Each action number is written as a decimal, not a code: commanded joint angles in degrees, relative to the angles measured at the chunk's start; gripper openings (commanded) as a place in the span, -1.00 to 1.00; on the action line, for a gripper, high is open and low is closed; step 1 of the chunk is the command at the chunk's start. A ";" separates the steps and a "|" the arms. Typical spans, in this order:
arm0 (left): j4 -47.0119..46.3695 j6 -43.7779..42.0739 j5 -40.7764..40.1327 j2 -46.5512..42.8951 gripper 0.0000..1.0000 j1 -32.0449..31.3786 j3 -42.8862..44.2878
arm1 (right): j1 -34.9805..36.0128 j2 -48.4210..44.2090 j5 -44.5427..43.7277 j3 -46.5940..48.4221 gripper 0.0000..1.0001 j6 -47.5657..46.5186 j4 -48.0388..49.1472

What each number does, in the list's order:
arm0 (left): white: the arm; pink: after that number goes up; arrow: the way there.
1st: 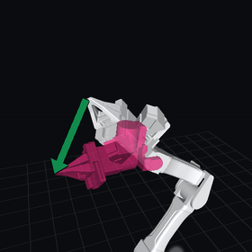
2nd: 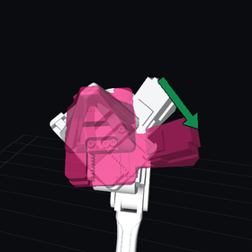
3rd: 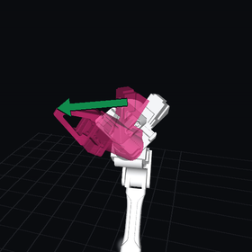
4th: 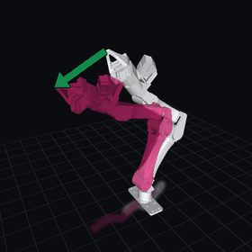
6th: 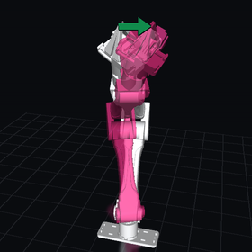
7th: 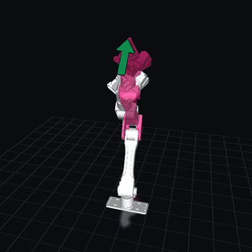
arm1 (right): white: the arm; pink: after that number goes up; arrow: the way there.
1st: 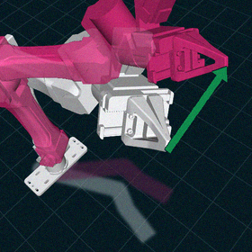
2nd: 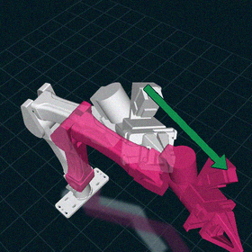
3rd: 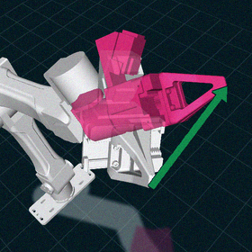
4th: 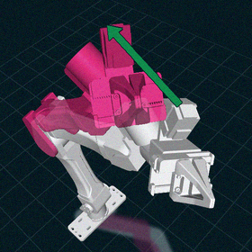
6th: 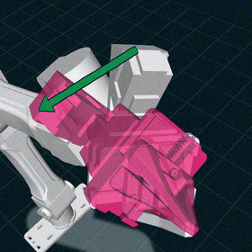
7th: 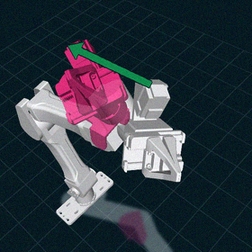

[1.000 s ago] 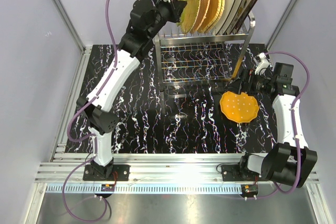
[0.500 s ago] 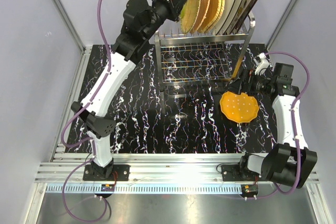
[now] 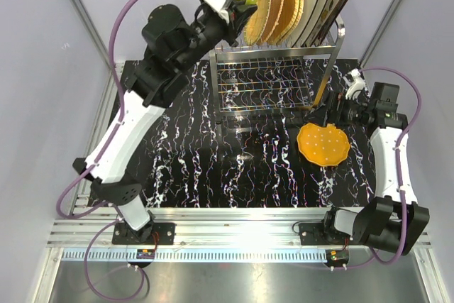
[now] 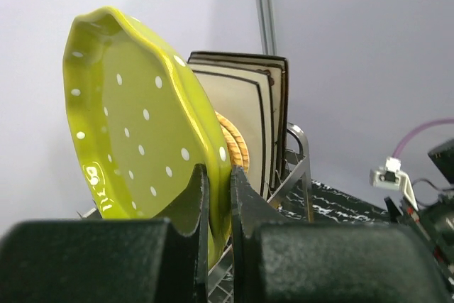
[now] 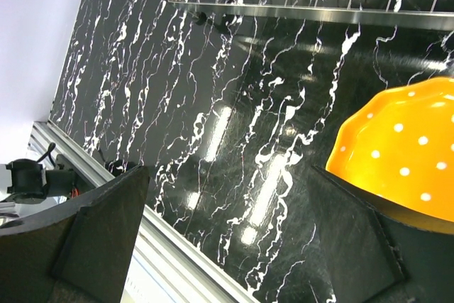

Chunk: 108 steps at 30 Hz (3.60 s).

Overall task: Unload the plates from the dish rack
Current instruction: Grab a plate with the left arm, then pass the plate from the left arm to the right

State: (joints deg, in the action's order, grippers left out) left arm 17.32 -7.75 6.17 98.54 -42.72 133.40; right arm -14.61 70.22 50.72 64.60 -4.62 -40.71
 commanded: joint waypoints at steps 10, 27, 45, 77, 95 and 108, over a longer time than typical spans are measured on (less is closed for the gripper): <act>-1.68 -25.73 -3.09 -18.29 -1.00 -11.05 -12.28 | 0.72 -2.36 8.69 14.84 0.99 0.67 -6.40; -5.45 -47.44 -28.93 -35.96 -1.00 -35.05 -47.44 | 0.72 -7.19 21.00 18.81 0.99 21.14 6.78; -18.53 -49.03 -41.06 -36.23 -1.00 -41.47 -68.45 | 4.32 -12.12 20.83 10.21 0.99 28.35 13.64; -26.72 -48.68 -45.29 -21.56 -1.00 -43.24 -71.00 | 17.25 -12.38 -5.28 1.85 0.79 18.07 4.59; -29.19 -48.68 -46.87 -16.72 -1.00 -43.24 -69.33 | 19.36 -10.10 -4.49 -2.46 -0.27 22.20 6.52; -29.46 -37.62 -49.15 -17.68 0.08 -43.24 -69.07 | 16.46 -9.83 1.57 -5.62 -1.00 29.66 13.97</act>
State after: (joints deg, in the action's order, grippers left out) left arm -3.18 -49.08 -39.33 83.42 -85.97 60.58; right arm 3.16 60.71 48.12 59.55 23.70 -32.14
